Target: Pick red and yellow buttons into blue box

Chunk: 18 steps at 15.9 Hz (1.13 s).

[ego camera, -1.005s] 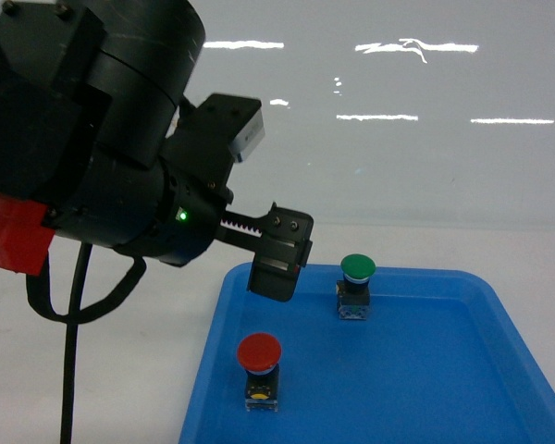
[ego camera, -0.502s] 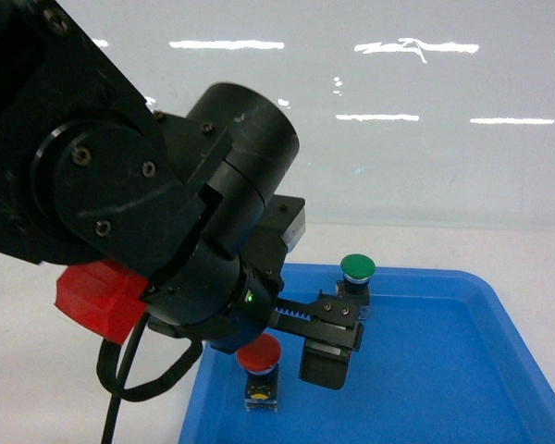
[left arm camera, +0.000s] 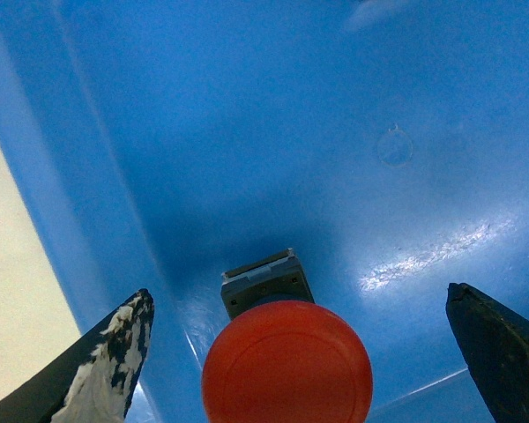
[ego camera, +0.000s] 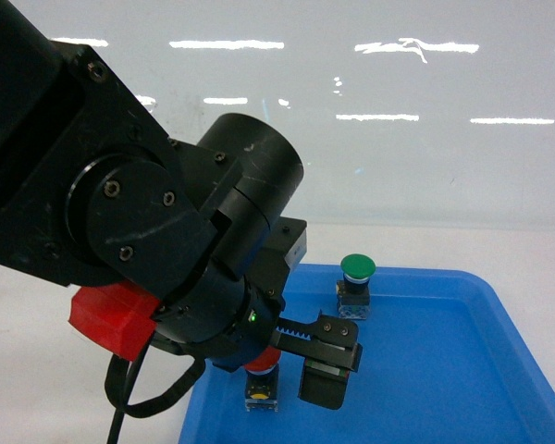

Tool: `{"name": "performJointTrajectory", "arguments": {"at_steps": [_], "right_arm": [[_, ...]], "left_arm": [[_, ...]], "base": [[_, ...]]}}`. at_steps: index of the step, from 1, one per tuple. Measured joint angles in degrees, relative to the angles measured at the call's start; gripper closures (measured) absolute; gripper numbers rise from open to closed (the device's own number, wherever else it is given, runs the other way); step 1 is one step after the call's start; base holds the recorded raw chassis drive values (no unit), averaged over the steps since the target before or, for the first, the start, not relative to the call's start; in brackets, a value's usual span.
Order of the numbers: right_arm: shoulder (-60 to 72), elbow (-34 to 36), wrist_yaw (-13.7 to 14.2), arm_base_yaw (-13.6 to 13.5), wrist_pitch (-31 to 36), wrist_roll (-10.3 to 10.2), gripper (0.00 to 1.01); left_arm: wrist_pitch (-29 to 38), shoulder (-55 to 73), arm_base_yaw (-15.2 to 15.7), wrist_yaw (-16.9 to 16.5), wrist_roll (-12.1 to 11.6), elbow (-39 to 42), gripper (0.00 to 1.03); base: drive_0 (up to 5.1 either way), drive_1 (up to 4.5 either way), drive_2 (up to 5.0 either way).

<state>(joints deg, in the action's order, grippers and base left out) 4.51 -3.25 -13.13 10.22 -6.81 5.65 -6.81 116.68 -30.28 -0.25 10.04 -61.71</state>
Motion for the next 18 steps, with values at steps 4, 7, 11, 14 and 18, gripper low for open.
{"name": "performJointTrajectory", "arguments": {"at_steps": [4,7,11,14,18], "right_arm": [[0.0,0.0,0.0,0.0,0.0,0.0,0.74],[0.0,0.0,0.0,0.0,0.0,0.0,0.74],[0.0,0.0,0.0,0.0,0.0,0.0,0.74],[0.0,0.0,0.0,0.0,0.0,0.0,0.74],[0.0,0.0,0.0,0.0,0.0,0.0,0.74]], "left_arm": [[0.4,1.3,0.0,-0.4,-0.2,-1.0,0.05],[0.4,1.7,-0.1,-0.4,-0.4,-1.3,0.05],[3.1,7.0,1.4,-1.9,-3.0,-2.5,0.05],[5.8,7.7,1.6,-1.6,-4.5,-1.5,0.72],[8.1,5.1,2.1,0.0,-5.7,1.7,0.75]], "base": [[0.0,0.0,0.0],[0.0,0.0,0.0],[0.0,0.0,0.0],[0.0,0.0,0.0],[0.0,0.0,0.0]]}}
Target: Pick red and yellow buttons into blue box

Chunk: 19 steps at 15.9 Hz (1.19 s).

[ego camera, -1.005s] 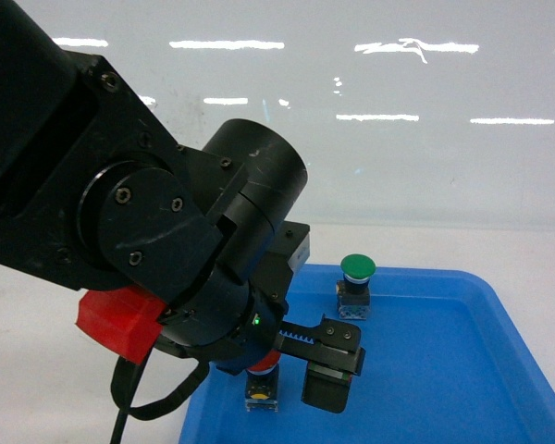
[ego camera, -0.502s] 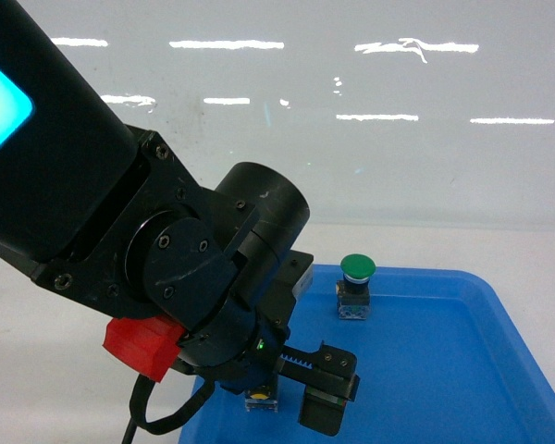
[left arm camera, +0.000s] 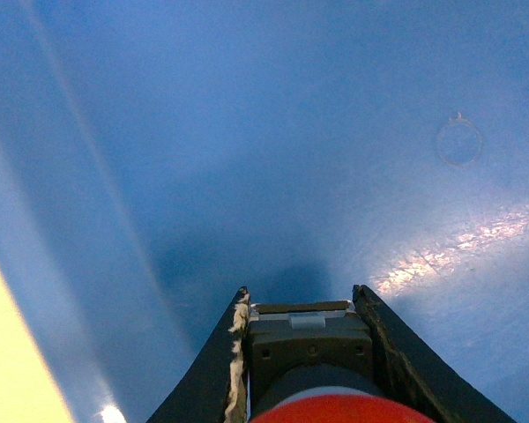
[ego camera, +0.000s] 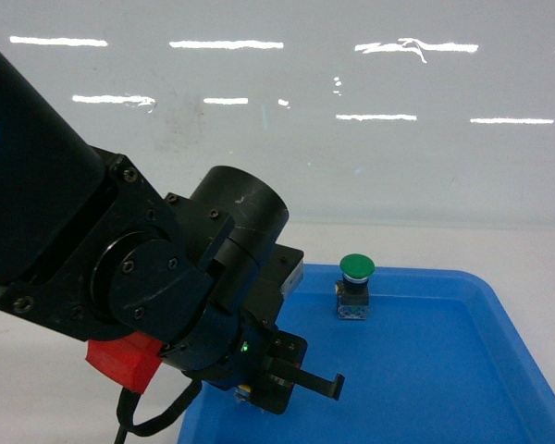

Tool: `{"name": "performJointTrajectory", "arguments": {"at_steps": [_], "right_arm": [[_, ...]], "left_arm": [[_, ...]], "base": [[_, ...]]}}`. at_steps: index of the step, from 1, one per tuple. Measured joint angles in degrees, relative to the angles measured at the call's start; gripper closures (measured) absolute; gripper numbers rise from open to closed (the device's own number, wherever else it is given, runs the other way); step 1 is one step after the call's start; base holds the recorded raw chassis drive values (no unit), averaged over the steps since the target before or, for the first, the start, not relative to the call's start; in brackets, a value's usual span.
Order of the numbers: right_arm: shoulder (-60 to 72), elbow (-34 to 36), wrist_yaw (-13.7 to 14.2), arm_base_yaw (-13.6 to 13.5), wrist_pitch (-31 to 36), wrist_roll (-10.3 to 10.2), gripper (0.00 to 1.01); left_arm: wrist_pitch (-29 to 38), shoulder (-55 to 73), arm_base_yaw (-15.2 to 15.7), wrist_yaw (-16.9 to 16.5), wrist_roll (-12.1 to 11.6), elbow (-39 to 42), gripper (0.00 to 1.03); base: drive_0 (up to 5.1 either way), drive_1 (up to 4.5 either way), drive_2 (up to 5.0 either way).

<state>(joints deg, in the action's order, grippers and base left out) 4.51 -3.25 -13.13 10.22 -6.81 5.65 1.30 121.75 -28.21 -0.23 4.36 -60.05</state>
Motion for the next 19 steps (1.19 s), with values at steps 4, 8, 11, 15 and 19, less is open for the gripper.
{"name": "performJointTrajectory", "arguments": {"at_steps": [4,8,11,15,19], "right_arm": [[0.0,0.0,0.0,0.0,0.0,0.0,0.74],[0.0,0.0,0.0,0.0,0.0,0.0,0.74],[0.0,0.0,0.0,0.0,0.0,0.0,0.74],[0.0,0.0,0.0,0.0,0.0,0.0,0.74],[0.0,0.0,0.0,0.0,0.0,0.0,0.74]], "left_arm": [[15.7,-14.4,6.9,2.9,-6.5,4.9,0.75],[34.5,-27.8,17.8,8.3,-9.3,17.0,0.75],[37.8,-40.7,19.5,9.9,-8.6,28.0,0.75],[24.1,-63.5,15.0,13.6,-6.2,40.9,0.75],[6.4,-84.3,9.0,19.0,-2.8,42.4,0.75]], "base": [[0.0,0.0,0.0],[0.0,0.0,0.0],[0.0,0.0,0.0],[0.0,0.0,0.0],[0.0,0.0,0.0]]}}
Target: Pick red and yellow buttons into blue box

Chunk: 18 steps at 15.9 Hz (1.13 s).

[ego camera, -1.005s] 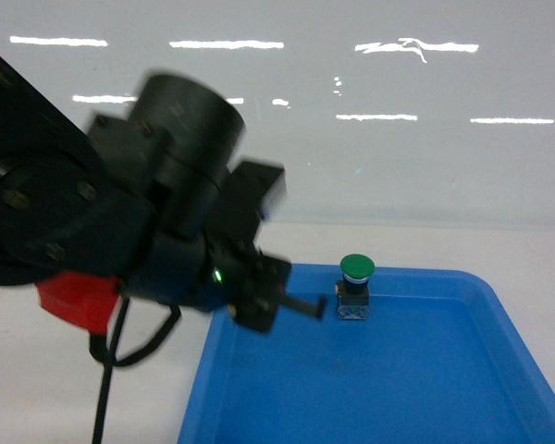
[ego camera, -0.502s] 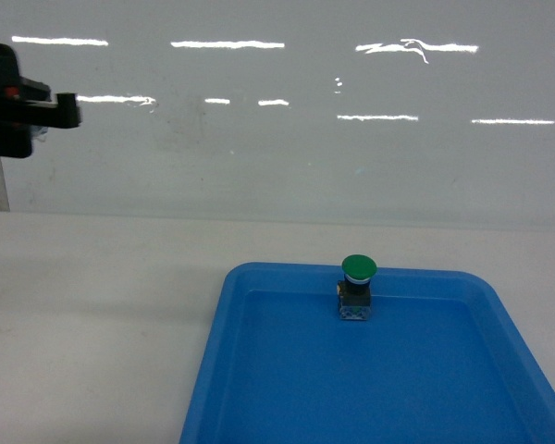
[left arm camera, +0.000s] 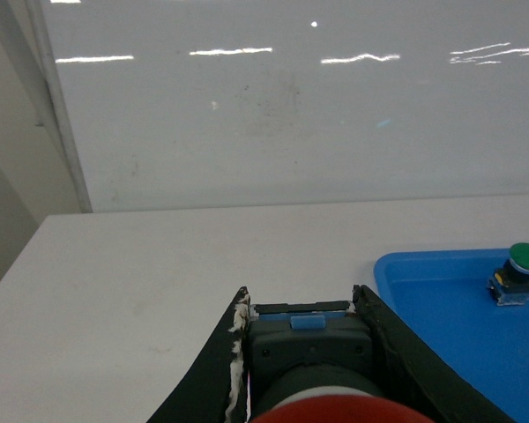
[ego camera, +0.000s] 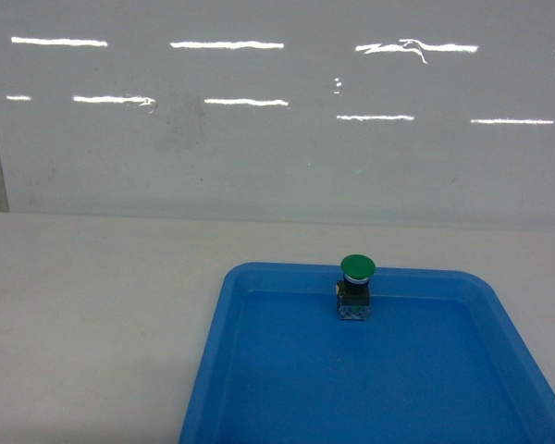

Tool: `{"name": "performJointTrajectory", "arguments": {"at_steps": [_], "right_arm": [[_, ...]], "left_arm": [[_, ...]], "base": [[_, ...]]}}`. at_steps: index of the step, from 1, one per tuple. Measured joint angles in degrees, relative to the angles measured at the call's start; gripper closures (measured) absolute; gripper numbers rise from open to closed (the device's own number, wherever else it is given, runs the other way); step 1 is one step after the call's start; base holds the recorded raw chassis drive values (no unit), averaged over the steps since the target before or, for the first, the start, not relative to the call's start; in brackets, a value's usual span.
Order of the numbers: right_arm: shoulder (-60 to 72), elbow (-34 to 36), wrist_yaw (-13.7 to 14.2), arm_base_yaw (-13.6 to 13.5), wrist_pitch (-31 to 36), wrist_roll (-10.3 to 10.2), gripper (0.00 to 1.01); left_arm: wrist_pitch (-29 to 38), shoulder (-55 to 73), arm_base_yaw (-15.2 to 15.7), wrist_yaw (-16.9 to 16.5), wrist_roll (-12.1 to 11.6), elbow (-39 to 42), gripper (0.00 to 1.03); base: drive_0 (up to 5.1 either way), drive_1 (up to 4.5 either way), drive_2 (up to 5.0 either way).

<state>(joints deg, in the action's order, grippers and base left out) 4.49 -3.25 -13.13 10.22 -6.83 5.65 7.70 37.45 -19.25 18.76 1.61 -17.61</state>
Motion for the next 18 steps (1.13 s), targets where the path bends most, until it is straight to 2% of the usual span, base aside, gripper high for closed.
{"name": "performJointTrajectory", "arguments": {"at_steps": [10,12,18], "right_arm": [[0.2,0.0,0.0,0.0,0.1,0.0,0.75],[0.2,0.0,0.0,0.0,0.0,0.0,0.75],[0.2,0.0,0.0,0.0,0.2,0.0,0.75]], "left_arm": [[-0.2,-0.6,-0.8,0.5,0.2,0.6,0.75],[-0.2,-0.7,-0.8,0.5,0.2,0.6,0.75],[-0.2,-1.0,-0.8,0.7,0.2,0.6,0.75]], "base": [[0.0,0.0,0.0],[0.2,-3.86,4.3],[4.6,-3.12,-1.7]]}}
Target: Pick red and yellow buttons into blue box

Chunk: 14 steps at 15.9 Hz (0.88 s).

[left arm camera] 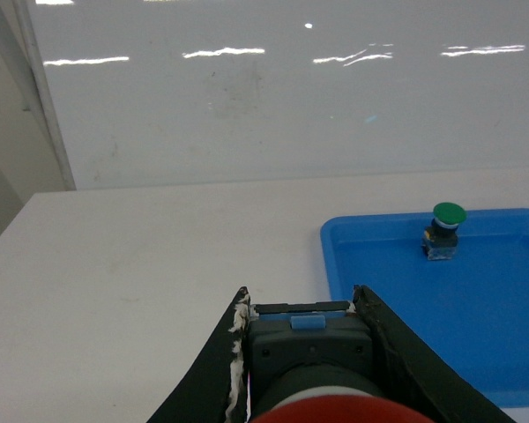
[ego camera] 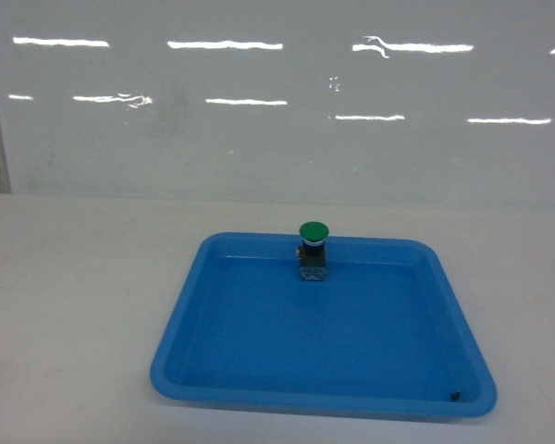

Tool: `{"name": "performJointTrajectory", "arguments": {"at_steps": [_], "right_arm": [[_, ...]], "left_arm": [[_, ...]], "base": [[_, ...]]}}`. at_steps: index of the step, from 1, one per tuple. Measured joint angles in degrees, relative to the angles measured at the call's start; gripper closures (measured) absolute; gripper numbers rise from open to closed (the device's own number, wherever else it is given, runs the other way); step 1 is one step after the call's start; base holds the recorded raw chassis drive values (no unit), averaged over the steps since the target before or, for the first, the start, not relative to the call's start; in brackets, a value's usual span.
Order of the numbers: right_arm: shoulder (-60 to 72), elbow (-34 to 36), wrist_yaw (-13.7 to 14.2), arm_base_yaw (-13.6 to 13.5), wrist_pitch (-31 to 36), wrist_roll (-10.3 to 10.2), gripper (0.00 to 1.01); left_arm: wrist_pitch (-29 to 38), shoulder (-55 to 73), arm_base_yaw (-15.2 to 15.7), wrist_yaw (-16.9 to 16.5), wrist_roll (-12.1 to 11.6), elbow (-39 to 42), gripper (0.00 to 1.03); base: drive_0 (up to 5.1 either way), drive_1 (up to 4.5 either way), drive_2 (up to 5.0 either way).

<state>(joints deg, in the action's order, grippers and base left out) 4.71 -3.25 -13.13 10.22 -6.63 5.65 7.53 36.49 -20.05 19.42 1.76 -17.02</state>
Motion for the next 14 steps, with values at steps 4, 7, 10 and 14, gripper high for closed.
{"name": "performJointTrajectory", "arguments": {"at_steps": [4,7,10,14], "right_arm": [[0.0,0.0,0.0,0.0,-0.2,0.0,0.75],[0.0,0.0,0.0,0.0,-0.1,0.0,0.75],[-0.1,0.0,0.0,0.0,-0.2,0.0,0.75],[0.0,0.0,0.0,0.0,-0.2,0.0,0.75]], "left_arm": [[0.1,0.0,0.0,0.0,0.0,0.0,0.75],[0.0,0.0,0.0,0.0,0.0,0.0,0.76],[0.2,0.1,0.0,0.0,0.0,0.0,0.76],[0.1,0.1,0.0,-0.1,0.0,0.0,0.76]], "base": [[5.0,-2.41,-2.4],[5.0,-2.38,-2.4],[5.0,-2.7,-2.1],[4.7,-3.55,-1.5]]}}
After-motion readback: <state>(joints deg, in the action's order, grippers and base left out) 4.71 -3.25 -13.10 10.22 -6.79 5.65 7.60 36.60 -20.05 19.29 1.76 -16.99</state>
